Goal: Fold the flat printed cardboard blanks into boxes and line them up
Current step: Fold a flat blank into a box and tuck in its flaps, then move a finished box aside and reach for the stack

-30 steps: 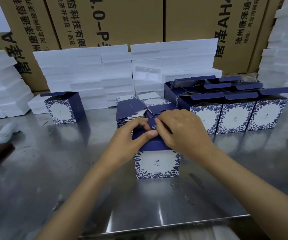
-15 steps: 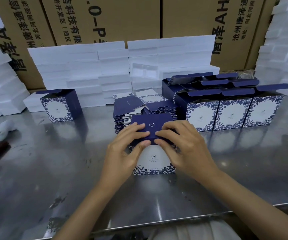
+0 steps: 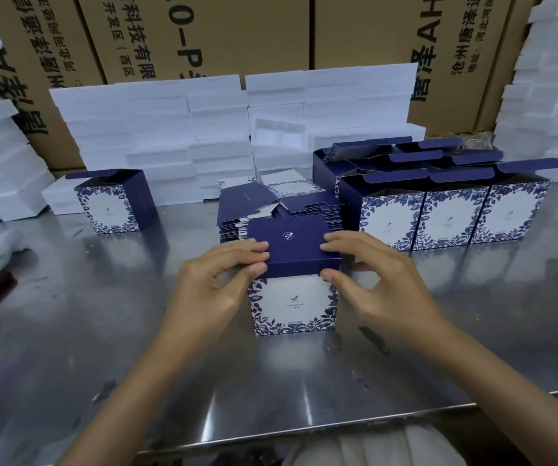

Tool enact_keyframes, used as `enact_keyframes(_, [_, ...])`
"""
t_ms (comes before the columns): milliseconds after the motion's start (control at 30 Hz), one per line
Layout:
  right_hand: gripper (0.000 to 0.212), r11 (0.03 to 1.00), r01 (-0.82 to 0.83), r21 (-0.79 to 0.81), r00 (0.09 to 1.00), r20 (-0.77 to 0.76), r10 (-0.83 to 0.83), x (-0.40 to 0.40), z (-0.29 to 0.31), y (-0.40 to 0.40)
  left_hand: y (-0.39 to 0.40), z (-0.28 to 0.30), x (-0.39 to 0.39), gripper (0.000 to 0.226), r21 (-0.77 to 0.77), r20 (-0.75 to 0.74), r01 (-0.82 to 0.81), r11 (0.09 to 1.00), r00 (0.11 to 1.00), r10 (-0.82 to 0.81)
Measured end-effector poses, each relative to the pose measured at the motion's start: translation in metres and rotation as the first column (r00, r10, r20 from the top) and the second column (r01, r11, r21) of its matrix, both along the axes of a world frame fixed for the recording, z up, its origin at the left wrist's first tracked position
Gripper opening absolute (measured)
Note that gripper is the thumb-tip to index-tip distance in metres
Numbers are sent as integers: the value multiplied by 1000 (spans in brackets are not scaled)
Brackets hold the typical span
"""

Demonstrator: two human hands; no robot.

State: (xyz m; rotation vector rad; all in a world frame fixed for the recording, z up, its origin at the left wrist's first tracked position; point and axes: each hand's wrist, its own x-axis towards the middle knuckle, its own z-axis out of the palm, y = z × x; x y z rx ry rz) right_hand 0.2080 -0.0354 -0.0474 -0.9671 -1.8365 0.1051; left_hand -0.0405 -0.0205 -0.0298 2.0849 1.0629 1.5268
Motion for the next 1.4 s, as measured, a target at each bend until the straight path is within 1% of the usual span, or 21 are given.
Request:
enact_keyframes(100, [52, 997, -34, -74, 998, -52, 30, -5, -3, 0, -4, 3, 1, 14, 94, -102, -85, 992, 990, 94])
enact_keyframes(200, [69, 982, -74, -172, 996, -62, 64, -17, -9, 0, -9, 4, 8, 32, 239, -223, -201, 950, 941, 255])
enact_keyframes(300, [69, 958, -196, -208, 976, -138, 170, -36, -12, -3, -11, 3, 15, 52, 387, -335, -296, 874, 837, 432])
enact_keyframes(367, [71, 935, -262, -240, 959, -174, 224, -51, -13, -2, -10, -1, 17, 60, 413, -389, -381, 827, 747, 539])
enact_keyframes(433, [75, 909, -298, -292, 948, -197, 248, -63, -16, 1, -7, -6, 13, 57, 416, -420, -474, 776, 657, 626])
enact_keyframes(500, [75, 895, -294, -334, 952, -190, 242, -72, -18, 6, -3, -12, 5, 48, 407, -411, -544, 734, 609, 679])
enact_keyframes(567, [71, 900, -224, -373, 974, -126, 191, -76, -19, 13, 2, -17, -9, 43, 396, -391, -606, 690, 568, 724])
enact_keyframes(600, [65, 900, -181, -397, 983, -87, 159, -77, -20, 18, 5, -19, -18, 42, 395, -381, -634, 664, 545, 747])
enact_keyframes(700, [35, 864, -78, -497, 996, 7, 94, -81, -23, 36, 17, -23, -48, 38, 395, -346, -701, 594, 486, 803])
enact_keyframes(767, [17, 823, -58, -565, 995, 35, 94, -89, -27, 47, 29, -23, -70, 35, 384, -342, -736, 557, 447, 826])
enact_keyframes(833, [14, 797, -70, -600, 991, 52, 126, -100, -32, 57, 47, -21, -93, 32, 342, -352, -778, 528, 414, 839])
enact_keyframes(900, [15, 794, -80, -603, 988, 59, 145, -110, -36, 68, 70, -15, -119, 32, 239, -387, -819, 521, 412, 825])
enact_keyframes(967, [15, 804, -75, -590, 990, 51, 130, -117, -39, 79, 96, -8, -144, 32, 130, -430, -838, 530, 435, 791])
enact_keyframes(1033, [14, 803, -78, -591, 996, -6, 92, -123, -43, 90, 121, -2, -164, 33, 75, -470, -839, 538, 446, 761])
enact_keyframes(1100, [14, 800, -76, -595, 997, -44, 62, -128, -48, 100, 143, 2, -179, 33, 41, -499, -837, 546, 456, 737])
enact_keyframes(1267, [13, 830, 35, -557, 993, 115, 36, -138, -57, 123, 181, 4, -205, 34, 23, -527, -810, 587, 489, 696])
enact_keyframes(1400, [12, 829, 21, -558, 995, 92, 36, -139, -62, 134, 208, 7, -219, 37, -8, -527, -792, 611, 522, 671])
